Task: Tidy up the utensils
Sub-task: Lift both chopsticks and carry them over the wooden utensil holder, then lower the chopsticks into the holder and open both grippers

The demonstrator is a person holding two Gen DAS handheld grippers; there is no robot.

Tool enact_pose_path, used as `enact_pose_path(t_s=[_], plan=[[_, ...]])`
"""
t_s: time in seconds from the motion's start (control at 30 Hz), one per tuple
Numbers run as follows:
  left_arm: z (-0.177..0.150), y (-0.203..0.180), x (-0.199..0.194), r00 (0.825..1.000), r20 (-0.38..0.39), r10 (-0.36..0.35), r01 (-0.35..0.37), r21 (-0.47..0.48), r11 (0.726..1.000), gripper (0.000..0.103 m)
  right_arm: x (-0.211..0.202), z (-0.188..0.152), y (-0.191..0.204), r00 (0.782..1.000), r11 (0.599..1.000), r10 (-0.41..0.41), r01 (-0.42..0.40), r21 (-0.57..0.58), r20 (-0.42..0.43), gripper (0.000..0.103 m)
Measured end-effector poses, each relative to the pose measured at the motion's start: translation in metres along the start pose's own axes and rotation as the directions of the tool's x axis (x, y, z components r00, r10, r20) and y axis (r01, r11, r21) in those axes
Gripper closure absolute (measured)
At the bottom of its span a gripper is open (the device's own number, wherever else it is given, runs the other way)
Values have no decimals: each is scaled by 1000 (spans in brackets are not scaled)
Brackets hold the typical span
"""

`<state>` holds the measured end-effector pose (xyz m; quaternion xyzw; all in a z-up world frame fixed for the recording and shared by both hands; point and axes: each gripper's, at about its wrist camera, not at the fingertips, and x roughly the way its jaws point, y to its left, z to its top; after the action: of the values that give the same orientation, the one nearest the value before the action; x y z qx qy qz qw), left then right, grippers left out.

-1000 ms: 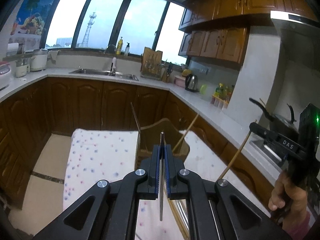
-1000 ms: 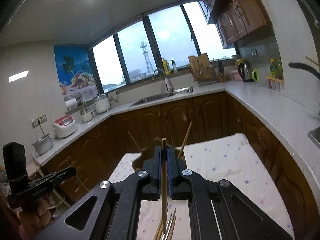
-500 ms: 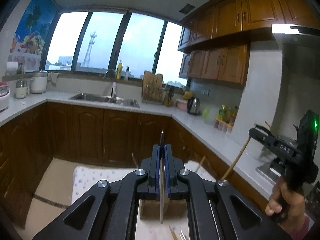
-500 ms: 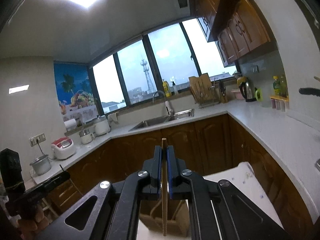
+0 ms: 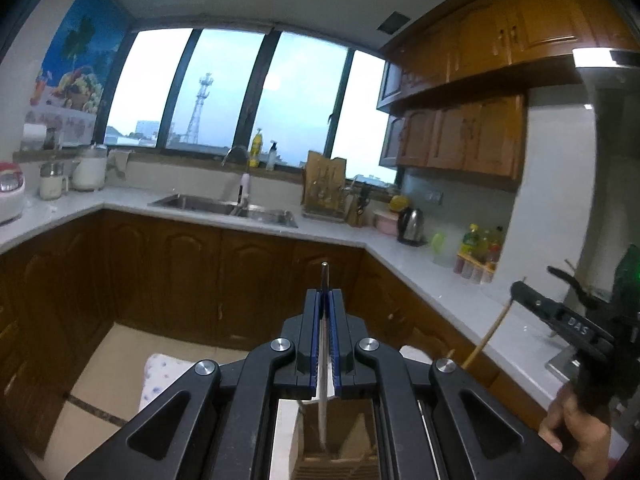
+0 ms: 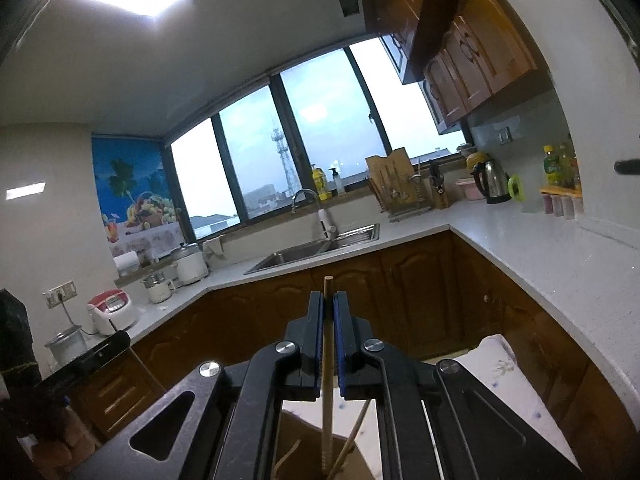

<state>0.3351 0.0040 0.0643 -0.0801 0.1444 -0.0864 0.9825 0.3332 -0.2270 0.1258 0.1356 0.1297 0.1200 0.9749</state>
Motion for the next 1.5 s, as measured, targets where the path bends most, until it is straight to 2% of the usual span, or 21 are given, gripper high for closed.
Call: enact_pose_path(t_s=[0.27, 0.5, 0.93, 1.03, 1.07, 1.13, 1.17, 1.23, 1.27, 1.3, 1.33, 1.4, 1.43, 1.47, 1.5], plan=[[-37, 1, 53, 998, -62, 28, -31, -58, 998, 100, 22, -40, -6, 998, 1000, -29, 29, -2, -51, 98], [-48, 3, 87, 991, -132, 26, -35, -71, 997, 100, 35, -66, -9, 993, 999, -29, 30, 11, -112, 98], [-35, 15, 72, 991, -132, 27, -33, -47, 998, 99, 38, -65, -10, 989, 999, -40, 42, 12, -142, 98], [-33, 18, 72, 989, -147, 29, -37, -50, 998, 99, 39, -63, -11, 987, 999, -28, 32, 20, -155, 95], [-32, 20, 72, 987, -155, 31, -39, -52, 998, 96, 39, -62, -11, 987, 999, -22, 26, 23, -158, 93], [-28, 22, 73, 985, -169, 27, -38, -66, 997, 81, 37, -61, -11, 988, 1000, -9, 13, 25, -157, 91], [-27, 23, 71, 986, -165, 34, -46, -70, 997, 73, 35, -60, -10, 988, 1000, -11, 15, 22, -154, 86], [-25, 24, 68, 986, -163, 38, -50, -69, 996, 68, 31, -57, -11, 989, 1000, -9, 13, 26, -145, 69], [-25, 25, 66, 986, -165, 39, -51, -71, 996, 64, 29, -56, -12, 990, 999, -4, 9, 32, -139, 55], [-24, 25, 64, 985, -165, 40, -53, -71, 996, 55, 27, -56, -12, 991, 999, -2, 7, 37, -134, 48], [-24, 26, 61, 986, -164, 42, -55, -74, 996, 53, 23, -55, -13, 992, 999, -2, 8, 45, -126, 46], [-24, 25, 53, 986, -161, 47, -59, -72, 996, 37, 17, -52, -15, 993, 998, 4, 3, 63, -117, 39], [-24, 25, 49, 986, -160, 51, -63, -71, 995, 33, 13, -52, -17, 993, 997, 13, -4, 73, -116, 35], [-27, 25, 42, 986, -158, 61, -73, -70, 995, 24, 10, -52, -18, 993, 997, 18, -9, 81, -115, 22], [-29, 25, 36, 985, -158, 69, -81, -70, 994, 20, 7, -53, -18, 993, 996, 21, -11, 85, -113, 13]])
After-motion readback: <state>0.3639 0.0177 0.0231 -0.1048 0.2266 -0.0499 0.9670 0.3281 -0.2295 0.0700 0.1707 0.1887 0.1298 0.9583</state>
